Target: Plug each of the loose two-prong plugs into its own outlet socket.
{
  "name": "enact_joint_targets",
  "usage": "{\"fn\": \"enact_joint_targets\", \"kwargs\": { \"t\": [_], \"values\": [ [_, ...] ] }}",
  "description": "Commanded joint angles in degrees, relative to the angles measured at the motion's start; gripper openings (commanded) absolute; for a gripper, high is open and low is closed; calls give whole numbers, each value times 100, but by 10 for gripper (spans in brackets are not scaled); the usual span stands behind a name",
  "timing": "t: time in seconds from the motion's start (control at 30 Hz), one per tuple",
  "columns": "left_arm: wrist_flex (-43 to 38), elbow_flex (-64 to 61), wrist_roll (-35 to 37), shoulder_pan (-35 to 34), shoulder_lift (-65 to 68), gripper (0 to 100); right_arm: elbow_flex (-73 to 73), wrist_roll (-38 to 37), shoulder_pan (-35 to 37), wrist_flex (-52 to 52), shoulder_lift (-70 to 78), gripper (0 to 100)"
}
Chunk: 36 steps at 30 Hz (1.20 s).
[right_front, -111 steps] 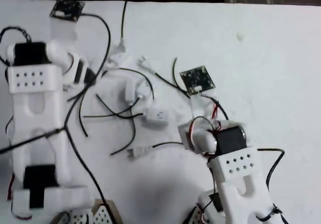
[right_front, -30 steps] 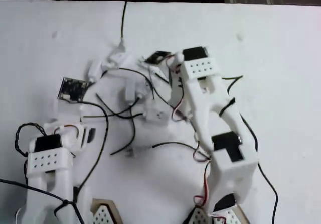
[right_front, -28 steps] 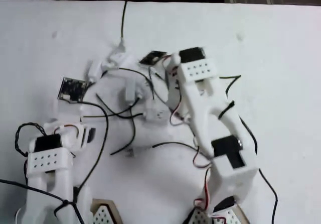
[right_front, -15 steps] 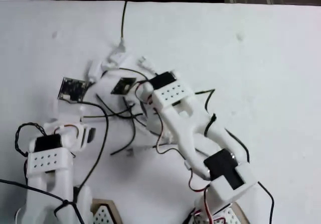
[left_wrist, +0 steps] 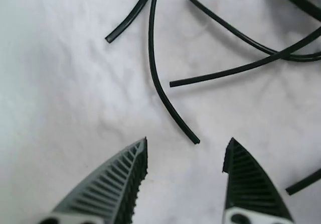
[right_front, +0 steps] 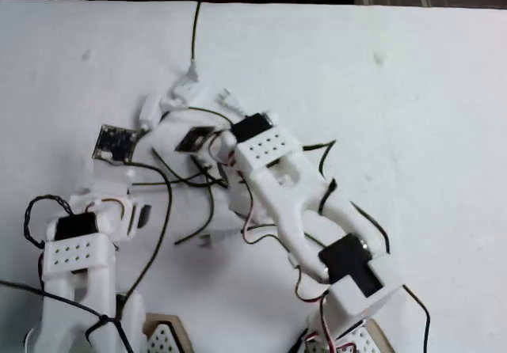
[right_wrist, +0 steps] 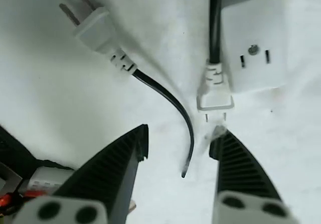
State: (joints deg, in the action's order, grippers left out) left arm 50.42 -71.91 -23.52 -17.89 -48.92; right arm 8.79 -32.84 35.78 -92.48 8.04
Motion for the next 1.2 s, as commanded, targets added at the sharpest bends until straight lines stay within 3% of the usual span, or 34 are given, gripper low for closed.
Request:
{"fn": "enact_joint_targets", "kwargs": {
  "t": [0.0, 0.17, 0.4, 0.53, 0.67, 1.0, 1.17],
  "values": [
    [-35, 35, -114, -31, -136, 252, -211, 44, 356, -136, -31, 191],
    [44, 35, -132, -31, -136, 252, -237, 44, 356, -4, 4, 191],
    [44, 44, -141, -189, -145, 252, -220, 9, -611, 558, 22, 190],
    [35, 44, -141, -207, -145, 252, -141, -589, -892, 813, 163, 190],
    [35, 44, -141, -207, -145, 252, -158, -712, -1024, 1147, 725, 190],
    [35, 44, -141, -207, -145, 252, -158, -712, -787, 1297, 1420, 189],
    [35, 44, -141, -207, -145, 252, -158, -721, -514, 1341, 1429, 74]
  ]
}}
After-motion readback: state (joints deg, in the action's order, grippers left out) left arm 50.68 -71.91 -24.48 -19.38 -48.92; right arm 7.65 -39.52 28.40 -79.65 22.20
